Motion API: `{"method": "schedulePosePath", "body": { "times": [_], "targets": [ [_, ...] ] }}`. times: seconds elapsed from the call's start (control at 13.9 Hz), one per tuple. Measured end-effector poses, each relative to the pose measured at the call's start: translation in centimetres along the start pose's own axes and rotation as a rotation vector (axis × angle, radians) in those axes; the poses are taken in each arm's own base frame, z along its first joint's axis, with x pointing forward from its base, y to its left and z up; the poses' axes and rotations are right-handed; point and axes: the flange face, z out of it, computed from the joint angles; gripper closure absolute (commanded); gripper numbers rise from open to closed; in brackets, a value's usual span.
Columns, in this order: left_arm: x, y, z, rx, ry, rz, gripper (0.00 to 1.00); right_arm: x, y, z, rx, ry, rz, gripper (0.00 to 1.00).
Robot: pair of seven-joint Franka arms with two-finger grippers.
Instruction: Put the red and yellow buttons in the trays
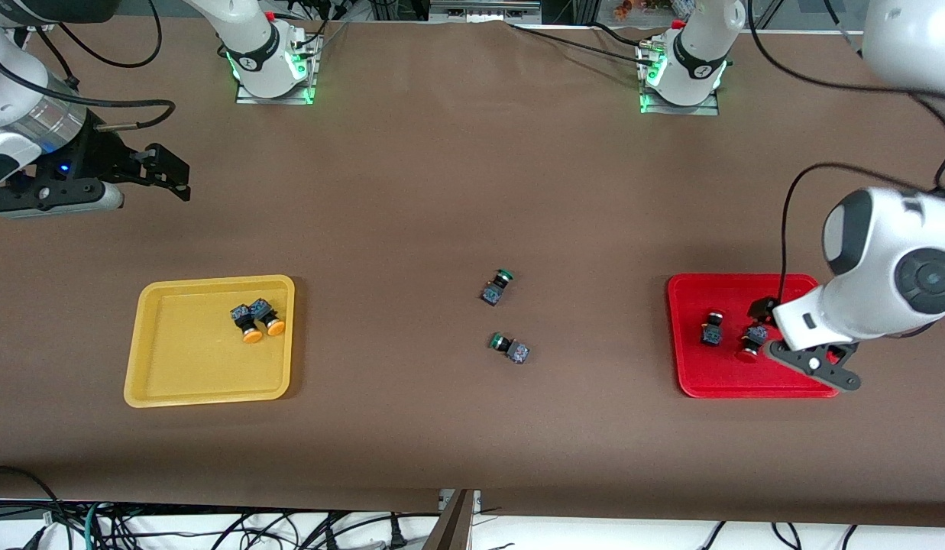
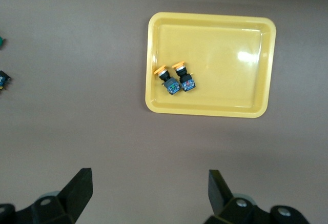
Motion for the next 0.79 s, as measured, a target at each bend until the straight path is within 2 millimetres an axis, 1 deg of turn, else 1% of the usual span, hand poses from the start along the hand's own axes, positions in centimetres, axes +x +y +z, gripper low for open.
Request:
{"method": "schedulePosePath", "body": {
  "times": [0.14,0.22,0.29,0.43,0.58,0.65,0.72,0.79],
  "targets": [
    [-1.1,1.9,-6.4,-0.014,-0.024,-0.001,0.0,0.1,0.1,-0.8,0.0,0.018,0.001,0.0],
    [-1.4,3.2,-8.9,-0.011,-0.022,-0.017,0.0,0.2,0.3,-1.2,-0.001,0.027,0.005,0.0],
    [-1.8,4.4,-10.8,-0.01,-0.033,-0.046,0.0,0.3,0.5,-1.5,-0.003,0.036,0.009,0.0],
    [-2.4,5.6,-13.7,-0.014,-0.02,-0.127,0.0,0.4,1.0,-2.0,-0.012,0.046,0.014,0.0],
    [-3.5,6.0,-16.4,-0.026,0.024,-0.269,0.0,0.4,1.0,-2.1,-0.013,0.047,0.014,0.0],
    [-4.7,5.9,-17.8,-0.028,0.041,-0.346,0.0,0.4,1.0,-2.0,-0.014,0.047,0.014,0.0],
    [-6.5,5.5,-18.9,-0.037,0.048,-0.403,0.0,0.4,1.0,-2.0,-0.017,0.047,0.014,0.0],
    [-8.5,5.1,-19.5,-0.049,0.053,-0.44,0.0,0.4,1.0,-2.0,-0.017,0.046,0.013,0.0]
  ]
}}
